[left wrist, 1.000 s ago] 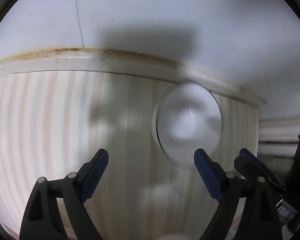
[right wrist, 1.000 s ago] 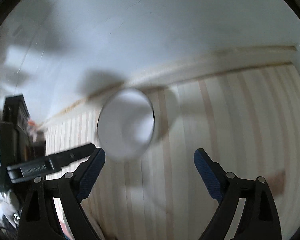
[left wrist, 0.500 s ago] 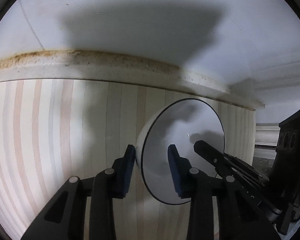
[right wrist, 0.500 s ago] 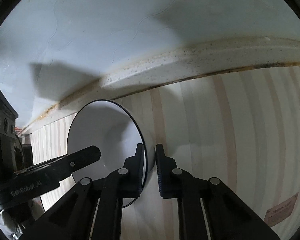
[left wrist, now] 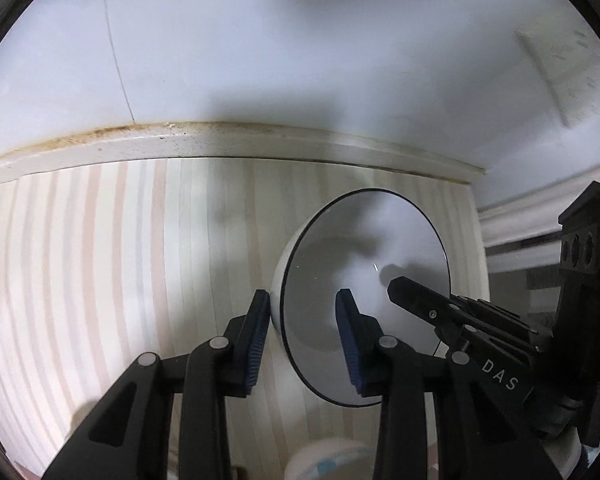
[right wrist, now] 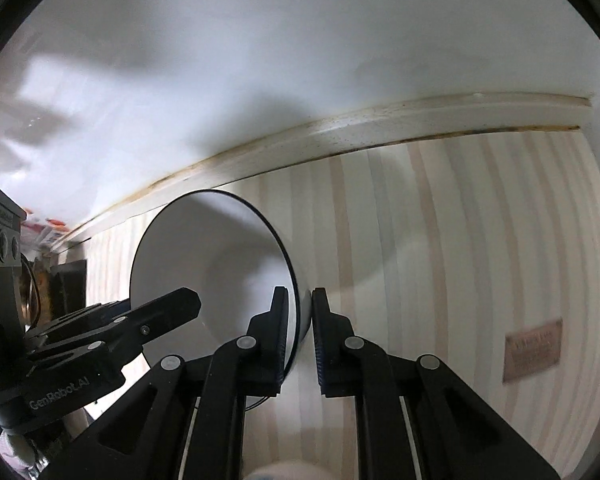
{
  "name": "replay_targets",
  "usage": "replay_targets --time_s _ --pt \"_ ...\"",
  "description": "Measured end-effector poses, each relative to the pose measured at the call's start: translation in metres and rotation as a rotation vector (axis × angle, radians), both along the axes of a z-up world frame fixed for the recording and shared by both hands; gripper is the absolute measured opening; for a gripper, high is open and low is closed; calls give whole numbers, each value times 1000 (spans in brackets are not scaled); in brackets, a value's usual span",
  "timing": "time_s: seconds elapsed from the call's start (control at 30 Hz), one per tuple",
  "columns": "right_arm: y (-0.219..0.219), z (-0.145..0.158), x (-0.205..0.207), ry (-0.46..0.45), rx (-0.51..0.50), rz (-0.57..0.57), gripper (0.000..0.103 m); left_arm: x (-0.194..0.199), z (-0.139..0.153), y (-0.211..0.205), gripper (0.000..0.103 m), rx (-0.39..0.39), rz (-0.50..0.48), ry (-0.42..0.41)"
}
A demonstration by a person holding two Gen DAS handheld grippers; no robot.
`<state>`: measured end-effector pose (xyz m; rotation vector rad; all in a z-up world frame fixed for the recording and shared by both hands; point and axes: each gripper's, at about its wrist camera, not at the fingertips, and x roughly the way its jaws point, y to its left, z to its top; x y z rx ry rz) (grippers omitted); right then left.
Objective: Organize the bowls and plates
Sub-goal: 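Carry the black-rimmed bowl and lower it into the nested bowls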
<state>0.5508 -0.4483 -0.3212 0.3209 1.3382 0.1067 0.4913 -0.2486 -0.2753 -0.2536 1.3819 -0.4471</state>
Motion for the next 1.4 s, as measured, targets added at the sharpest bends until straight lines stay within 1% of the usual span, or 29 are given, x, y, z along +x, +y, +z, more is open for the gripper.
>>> replay_targets --time_s 0.17,0.23,0.33,0.47,0.6,0.73,0.8,0.93,1.17,1.4 --pt "-1 38 -49 -36 -3 -2 13 -39 35 5 31 -2 -27 -40" --pt "-3 51 -58 -50 -9 -4 13 -53 43 6 31 -6 -38 -47" --pt "-3 70 -87 -71 -14 -14 13 -77 57 9 31 -14 -56 -57" --pt "-3 87 -124 -80 -9 -28 13 -101 64 11 31 -11 -81 -67" --pt "-2 89 -159 -68 -12 -25 14 -125 63 11 31 -9 -97 -60" --pt "-1 76 -189 -35 -7 -23 14 -148 52 12 31 5 -120 -36" --pt "-1 64 -201 -12 -4 -23 13 -159 48 10 31 6 -136 -22" --pt "-1 40 -219 35 3 -31 13 -172 27 8 31 30 -152 21" --pt "-2 6 -226 91 4 -43 13 -178 -2 2 31 65 -175 84" --pt "2 -11 -225 120 -15 -36 13 -183 -20 -5 31 133 -219 88"
